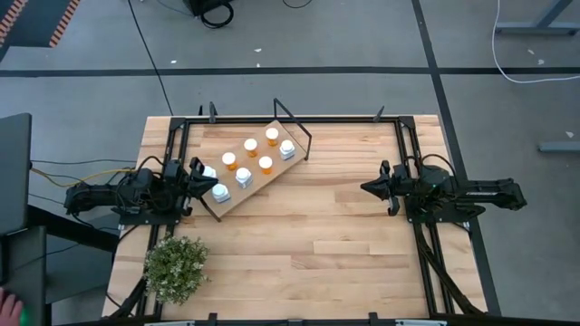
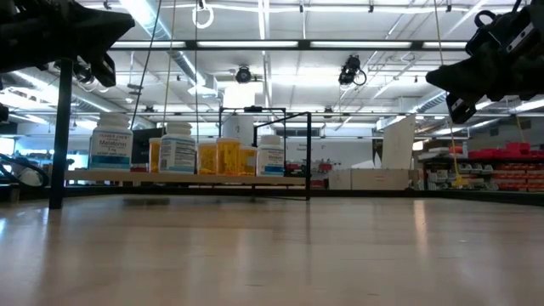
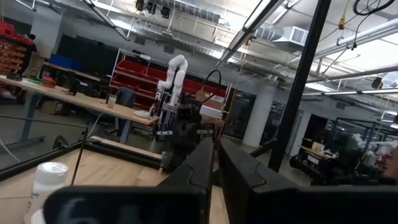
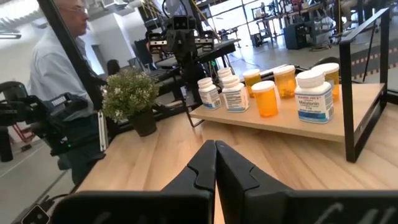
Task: Pick and place medicine bottles onto shelf by color
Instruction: Return To Home Position
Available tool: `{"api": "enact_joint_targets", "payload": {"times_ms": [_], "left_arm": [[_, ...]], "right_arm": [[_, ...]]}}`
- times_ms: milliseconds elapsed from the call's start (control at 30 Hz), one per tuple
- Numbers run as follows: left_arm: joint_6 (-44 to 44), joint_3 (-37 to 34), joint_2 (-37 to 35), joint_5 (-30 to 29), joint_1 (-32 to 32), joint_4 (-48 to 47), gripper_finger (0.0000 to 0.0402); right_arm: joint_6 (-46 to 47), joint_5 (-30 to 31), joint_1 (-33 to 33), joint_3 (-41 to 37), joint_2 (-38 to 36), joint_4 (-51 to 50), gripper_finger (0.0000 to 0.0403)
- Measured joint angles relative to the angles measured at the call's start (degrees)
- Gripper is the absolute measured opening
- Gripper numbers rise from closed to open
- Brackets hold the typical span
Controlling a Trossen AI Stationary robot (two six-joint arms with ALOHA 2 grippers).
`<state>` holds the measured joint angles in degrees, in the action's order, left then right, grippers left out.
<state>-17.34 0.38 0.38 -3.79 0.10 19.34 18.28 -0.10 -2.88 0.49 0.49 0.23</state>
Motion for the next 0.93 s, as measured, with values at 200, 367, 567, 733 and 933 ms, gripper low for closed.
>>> {"api": "enact_joint_targets", "payload": {"times_ms": [200, 367, 567, 733, 933], "left_arm": [[0.03, 0.0, -0.02, 0.0, 0.0, -0.03, 0.0033], [0.02, -0.02, -0.02, 0.0, 0.0, 0.01, 0.0024], [0.02, -0.01, -0.02, 0.0, 0.0, 0.01, 0.0029], [0.04, -0.01, -0.02, 0.0, 0.0, 0.01, 0.0036], [0.0, -0.02, -0.02, 0.0, 0.0, 0.01, 0.0027]], "right_arm": [[-0.21, 0.0, 0.0, 0.0, 0.2, -0.05, 0.0011], [-0.09, 0.0, 0.0, 0.0, 0.22, -0.05, 0.0011], [0.03, 0.0, 0.0, 0.0, 0.22, -0.05, 0.0011], [-0.24, 0.0, 0.0, 0.0, 0.22, -0.07, 0.0011], [-0.26, 0.0, 0.0, 0.0, 0.22, -0.07, 0.0011]]}}
